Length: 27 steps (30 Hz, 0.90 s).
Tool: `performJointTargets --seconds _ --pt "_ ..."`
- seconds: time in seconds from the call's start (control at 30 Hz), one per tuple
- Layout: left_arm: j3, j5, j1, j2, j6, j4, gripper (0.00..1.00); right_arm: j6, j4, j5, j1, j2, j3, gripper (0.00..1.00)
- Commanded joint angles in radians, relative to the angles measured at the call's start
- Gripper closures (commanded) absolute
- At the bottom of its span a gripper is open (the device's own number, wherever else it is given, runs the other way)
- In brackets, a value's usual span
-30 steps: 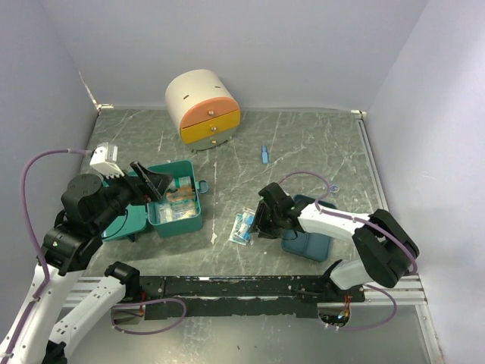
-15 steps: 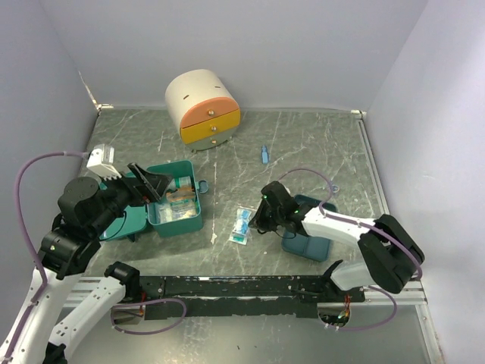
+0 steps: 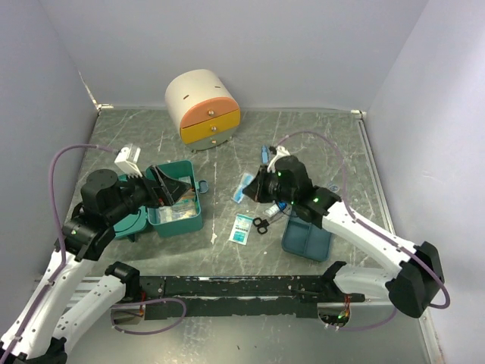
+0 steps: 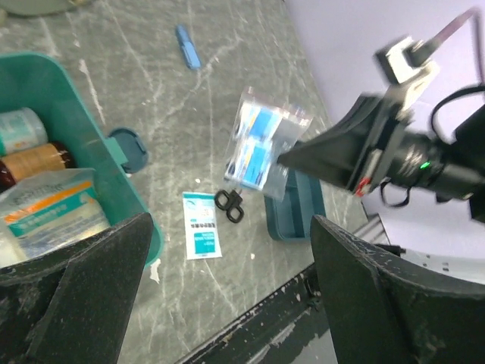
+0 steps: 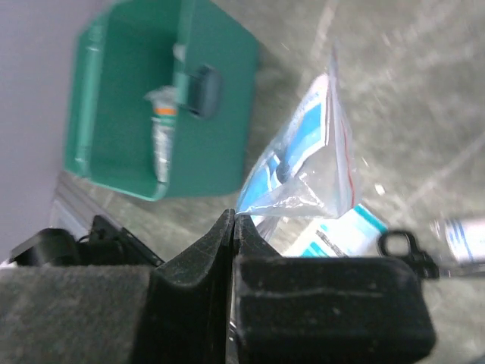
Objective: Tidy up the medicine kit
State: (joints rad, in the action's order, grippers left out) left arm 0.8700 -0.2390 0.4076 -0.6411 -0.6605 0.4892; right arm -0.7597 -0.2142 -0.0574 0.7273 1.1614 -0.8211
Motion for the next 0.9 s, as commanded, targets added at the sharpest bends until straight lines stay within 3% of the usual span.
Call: performJointTargets --seconds 0.0,0.2,0.5,0.77,0.87 --pt "-0.062 -0.156 0.000 0.023 -0.071 -0.173 0.03 0.229 -0.090 -0.130 -0.005 -0.017 -0.165 1.00" --pt "-0.162 -0.276 0.002 0.024 -0.260 -0.393 0.04 0.318 -0.129 -0.385 -0.005 0.058 -0.424 1.00" --pt "-0.343 -0.234 0.002 0.074 -0.712 -0.827 0.05 0.288 -0.081 -0.681 0.040 0.196 -0.669 1.00" --pt "-0.357 -0.233 0.001 0.071 -0.734 -0.945 0.09 0.239 -0.008 -0.772 0.055 0.221 -0.701 1.00" --pt "-0.371 -0.267 0.001 0.031 -0.765 -1.063 0.18 0.224 -0.001 -0.794 0.057 0.221 -0.693 1.00"
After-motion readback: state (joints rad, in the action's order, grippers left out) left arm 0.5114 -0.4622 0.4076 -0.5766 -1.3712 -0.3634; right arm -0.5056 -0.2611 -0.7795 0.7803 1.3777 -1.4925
